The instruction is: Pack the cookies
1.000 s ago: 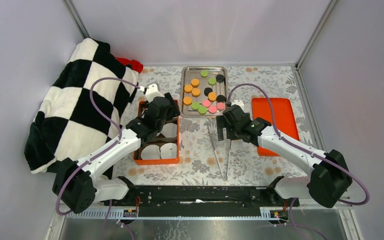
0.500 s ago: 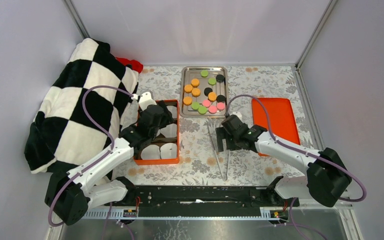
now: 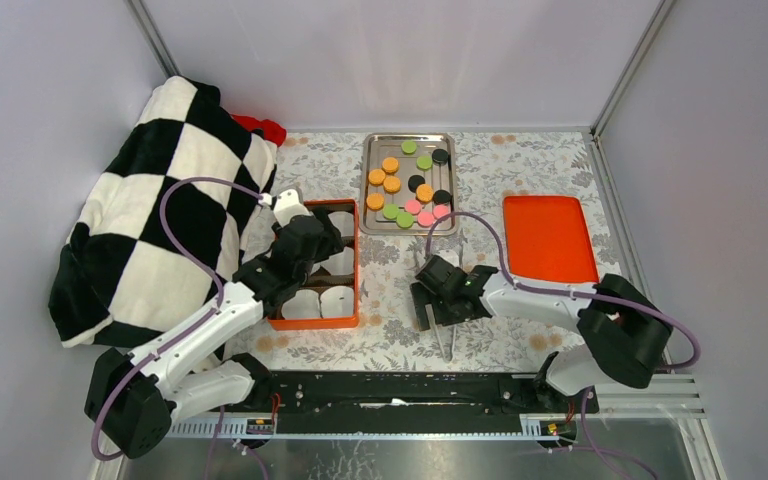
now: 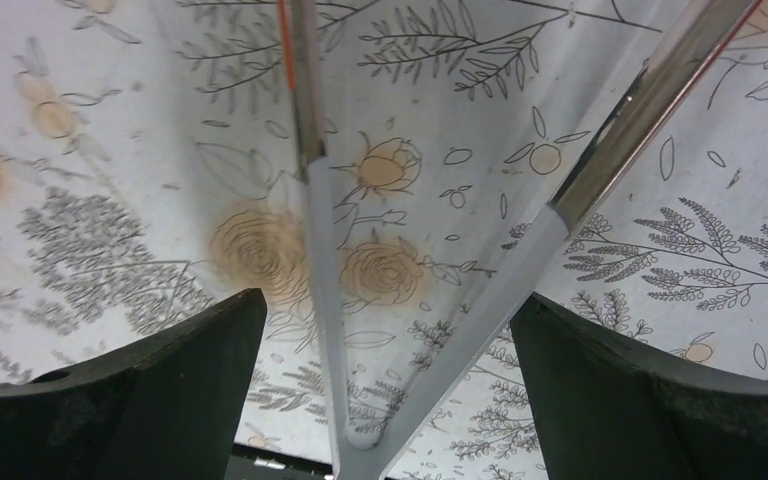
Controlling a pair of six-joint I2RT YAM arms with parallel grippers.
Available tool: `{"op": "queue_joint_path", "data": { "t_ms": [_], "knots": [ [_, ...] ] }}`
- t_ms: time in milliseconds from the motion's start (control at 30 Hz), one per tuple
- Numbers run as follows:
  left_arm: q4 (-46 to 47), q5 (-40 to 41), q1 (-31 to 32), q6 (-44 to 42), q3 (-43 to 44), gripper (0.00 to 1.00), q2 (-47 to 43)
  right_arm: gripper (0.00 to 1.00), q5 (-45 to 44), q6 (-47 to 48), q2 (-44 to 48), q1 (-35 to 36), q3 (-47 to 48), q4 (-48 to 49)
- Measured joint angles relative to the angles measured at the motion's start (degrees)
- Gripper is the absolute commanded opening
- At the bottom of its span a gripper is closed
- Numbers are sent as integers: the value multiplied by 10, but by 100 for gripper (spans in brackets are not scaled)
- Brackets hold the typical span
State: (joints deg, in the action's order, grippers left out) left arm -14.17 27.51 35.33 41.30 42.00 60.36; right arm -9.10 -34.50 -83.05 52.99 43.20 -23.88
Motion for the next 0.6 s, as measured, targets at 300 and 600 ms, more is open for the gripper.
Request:
{"op": "queue_joint_path", "data": {
  "t_ms": [300, 600],
  "knots": [
    [1, -4, 0, 2, -25, 69, -2, 100, -61, -36, -75, 3, 51, -26],
    [5, -17, 0, 4, -30, 69, 3, 49, -76, -39, -91, 3, 64, -6]
  ]
}}
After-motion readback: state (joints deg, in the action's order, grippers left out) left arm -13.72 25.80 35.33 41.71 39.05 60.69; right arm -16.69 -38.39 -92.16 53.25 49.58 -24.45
